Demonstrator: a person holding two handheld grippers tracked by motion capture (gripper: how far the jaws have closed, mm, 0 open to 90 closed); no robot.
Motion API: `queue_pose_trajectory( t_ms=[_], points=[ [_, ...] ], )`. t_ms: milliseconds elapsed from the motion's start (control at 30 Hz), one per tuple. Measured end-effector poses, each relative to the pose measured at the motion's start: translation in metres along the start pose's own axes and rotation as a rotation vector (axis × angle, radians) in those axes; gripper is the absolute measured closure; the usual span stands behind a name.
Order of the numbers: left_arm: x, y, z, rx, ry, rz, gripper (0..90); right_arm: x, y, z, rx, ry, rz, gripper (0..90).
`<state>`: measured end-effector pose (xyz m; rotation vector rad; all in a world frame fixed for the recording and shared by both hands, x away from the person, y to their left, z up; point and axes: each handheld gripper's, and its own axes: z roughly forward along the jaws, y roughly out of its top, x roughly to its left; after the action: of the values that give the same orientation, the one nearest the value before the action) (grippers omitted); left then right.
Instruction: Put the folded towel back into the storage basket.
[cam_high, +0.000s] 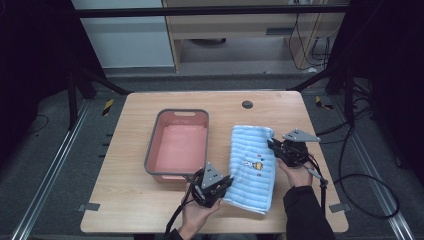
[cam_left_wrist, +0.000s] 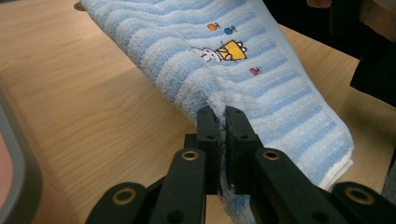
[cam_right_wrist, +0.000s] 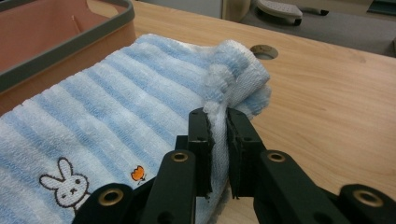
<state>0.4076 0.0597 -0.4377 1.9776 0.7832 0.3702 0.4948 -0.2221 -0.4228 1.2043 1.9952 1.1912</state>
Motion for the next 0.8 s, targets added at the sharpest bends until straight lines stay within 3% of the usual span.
queue_pose_trajectory(
  t_ms=[800],
  points=[
    [0.011, 0.035, -0.052, -0.101, 0.060, 0.056, 85.5, 0.030, 0.061, -0.019, -0.118, -0.002, -0.068, 81.8]
  ],
)
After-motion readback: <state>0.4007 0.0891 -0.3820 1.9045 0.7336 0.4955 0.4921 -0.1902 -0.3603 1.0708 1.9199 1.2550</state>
